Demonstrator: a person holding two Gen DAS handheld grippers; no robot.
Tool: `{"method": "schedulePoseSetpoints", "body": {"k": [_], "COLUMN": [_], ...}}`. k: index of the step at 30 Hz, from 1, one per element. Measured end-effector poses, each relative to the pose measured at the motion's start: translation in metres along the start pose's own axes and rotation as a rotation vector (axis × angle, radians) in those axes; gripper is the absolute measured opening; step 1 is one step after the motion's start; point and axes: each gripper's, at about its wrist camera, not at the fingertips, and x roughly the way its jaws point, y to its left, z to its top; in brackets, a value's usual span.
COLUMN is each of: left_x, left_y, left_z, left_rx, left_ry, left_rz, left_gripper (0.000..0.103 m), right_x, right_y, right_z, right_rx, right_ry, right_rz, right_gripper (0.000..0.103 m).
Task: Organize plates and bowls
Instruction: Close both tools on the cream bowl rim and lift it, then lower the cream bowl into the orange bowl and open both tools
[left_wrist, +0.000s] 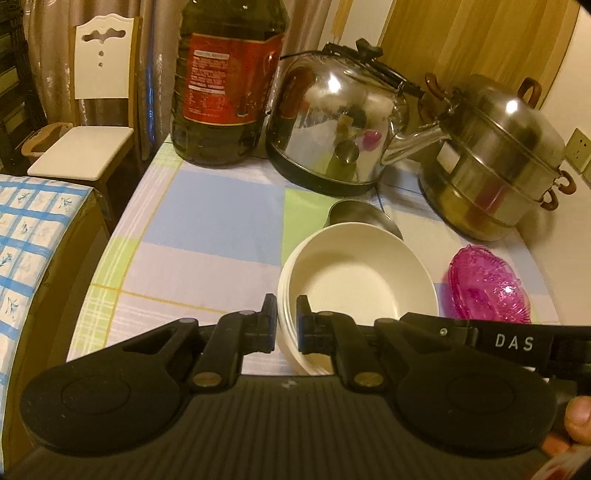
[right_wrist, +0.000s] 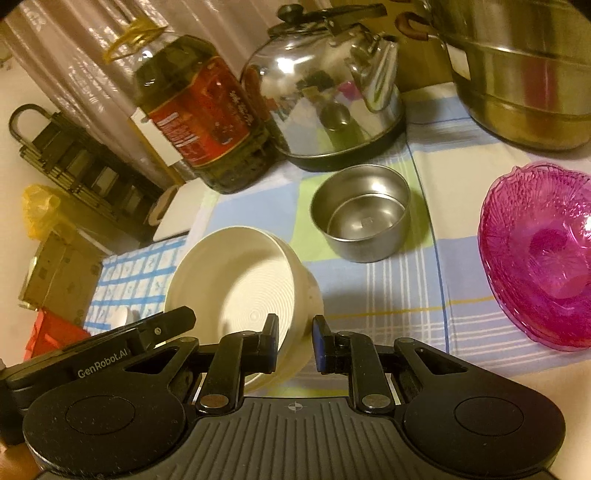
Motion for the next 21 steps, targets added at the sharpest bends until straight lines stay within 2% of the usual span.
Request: {"method": "schedulePoseSetpoints", "body": {"k": [11, 15, 21], "left_x": [-0.050, -0.061, -0.071], "left_y": [0.001, 0.003, 0.009], "left_z": [-0.023, -0.038, -0.063], "left_rx": [-0.006, -0.005, -0.010], "left_ry": [-0.054, -0.050, -0.032], "left_rz": [0.016, 0.036, 0.056], "left_gripper": [0.009, 0.009, 0.009], "right_x": [-0.028, -0.036, -0.035], "right_y": [0.021, 0.027, 0.033], "right_z": [-0.023, -0.035, -0.058], "right_rx": [-0.044, -0.068, -0.106], "right_ry": [0.020, 0.024, 0.075], "right_rz": [0.035, 0.044, 0.044], "right_gripper": [0.019, 0.019, 0.019]}}
